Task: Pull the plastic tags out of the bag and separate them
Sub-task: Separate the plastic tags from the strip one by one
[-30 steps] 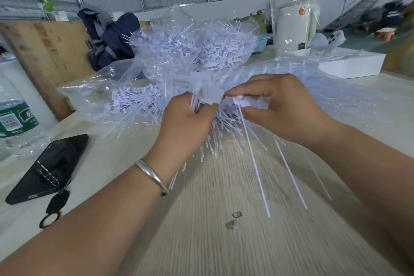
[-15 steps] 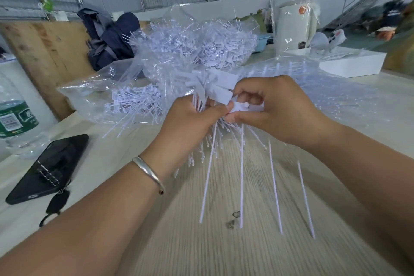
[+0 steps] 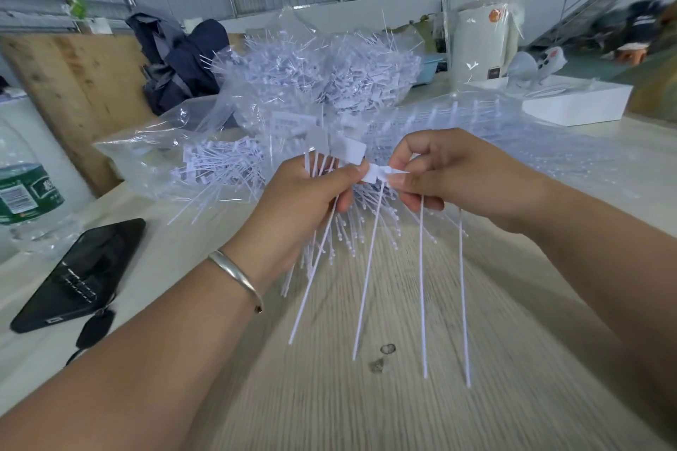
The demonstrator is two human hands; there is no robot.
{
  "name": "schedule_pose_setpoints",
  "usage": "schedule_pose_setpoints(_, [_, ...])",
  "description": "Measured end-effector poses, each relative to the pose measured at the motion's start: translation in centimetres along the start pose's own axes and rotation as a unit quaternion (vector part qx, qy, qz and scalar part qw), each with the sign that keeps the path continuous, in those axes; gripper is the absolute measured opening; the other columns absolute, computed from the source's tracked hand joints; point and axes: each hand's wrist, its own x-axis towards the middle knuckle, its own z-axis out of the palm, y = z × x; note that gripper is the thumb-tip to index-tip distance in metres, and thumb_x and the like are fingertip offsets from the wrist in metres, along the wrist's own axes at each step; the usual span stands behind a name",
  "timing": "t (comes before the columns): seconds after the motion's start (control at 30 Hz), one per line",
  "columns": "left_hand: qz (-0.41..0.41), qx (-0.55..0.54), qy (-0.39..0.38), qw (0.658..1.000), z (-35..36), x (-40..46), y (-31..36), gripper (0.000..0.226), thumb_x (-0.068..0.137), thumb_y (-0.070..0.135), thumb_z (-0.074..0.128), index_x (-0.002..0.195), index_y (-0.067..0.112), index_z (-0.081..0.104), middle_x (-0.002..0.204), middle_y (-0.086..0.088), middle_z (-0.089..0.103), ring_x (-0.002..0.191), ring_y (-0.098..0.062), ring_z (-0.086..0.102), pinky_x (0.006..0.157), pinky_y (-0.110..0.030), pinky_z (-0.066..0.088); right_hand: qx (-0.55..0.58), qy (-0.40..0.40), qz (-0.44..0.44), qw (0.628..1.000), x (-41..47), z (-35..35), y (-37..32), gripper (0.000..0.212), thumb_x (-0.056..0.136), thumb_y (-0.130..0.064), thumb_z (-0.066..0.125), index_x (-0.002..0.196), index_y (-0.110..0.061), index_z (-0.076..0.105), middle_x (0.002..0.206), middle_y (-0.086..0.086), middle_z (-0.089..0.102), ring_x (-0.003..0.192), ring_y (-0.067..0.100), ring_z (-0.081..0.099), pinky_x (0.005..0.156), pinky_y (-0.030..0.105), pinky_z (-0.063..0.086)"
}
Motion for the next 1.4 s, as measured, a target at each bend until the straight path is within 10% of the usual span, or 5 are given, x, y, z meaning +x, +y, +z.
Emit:
schedule_pose_setpoints(0.73, [-0.014,0.023,-0.131,0.991,-0.5,-0.3,0.3,0.023,0.089,0.017,0.066,0.067,0.01,0.067,0.042,0.003,0.029,0.038,-0.011,0.022,0.04,-0.018,0.02,0.039,-0.029,0.018,0.999,-0.1,-0.8,0.0,0.01,0.086,-0.003,0.065,0.085,0.001,0.074,0.049,0.006,0.055,0.044,0.007,0.046,0.043,0.016,0.036])
schedule_pose_setpoints(0.93, [-0.035,0.12,-0.2,0.972,-0.7,-0.5,0.6,0.02,0.086,0.014,0.07,0.067,0.01,0.067,0.038,0.011,0.037,0.035,-0.004,0.03,0.039,-0.014,0.024,-0.038,-0.091,0.029,0.995,-0.4,-0.6,-0.1,0.007,0.083,-0.005,0.069,0.083,-0.002,0.076,0.07,0.032,0.058,0.058,0.02,0.048,0.051,0.018,0.039])
schedule_pose_setpoints(1.07, [-0.032,0.128,-0.101,0.986,-0.1,-0.1,0.2,0.022,0.084,0.018,0.071,0.063,0.013,0.065,0.039,0.01,0.041,0.036,-0.005,0.035,0.038,-0.015,0.027,-0.01,-0.047,0.028,0.998,-0.1,-0.8,0.1,0.008,0.085,0.0,0.065,0.082,-0.001,0.073,0.048,-0.006,0.058,0.044,0.005,0.05,0.044,0.01,0.037])
schedule_pose_setpoints(1.2, [-0.019,0.182,0.053,0.982,-0.5,0.4,-0.4,0.024,0.084,0.019,0.069,0.061,0.014,0.063,0.04,0.012,0.046,0.035,-0.004,0.039,0.04,-0.018,0.03,0.004,-0.049,0.016,0.999,-0.3,-0.9,-0.2,0.009,0.083,-0.006,0.068,0.075,-0.004,0.072,0.048,-0.001,0.054,0.045,0.01,0.046,0.046,0.018,0.035])
schedule_pose_setpoints(1.4, [-0.028,-0.04,-0.033,0.998,-0.6,0.2,0.2,0.04,0.081,0.014,0.075,0.054,0.025,0.047,0.048,0.008,0.029,0.039,-0.009,0.022,0.039,-0.018,0.021,0.047,-0.038,-0.029,0.998,-0.2,-0.8,-0.7,0.02,0.067,-0.004,0.055,0.079,-0.009,0.071,0.066,0.012,0.062,0.059,0.018,0.05,0.053,0.017,0.041])
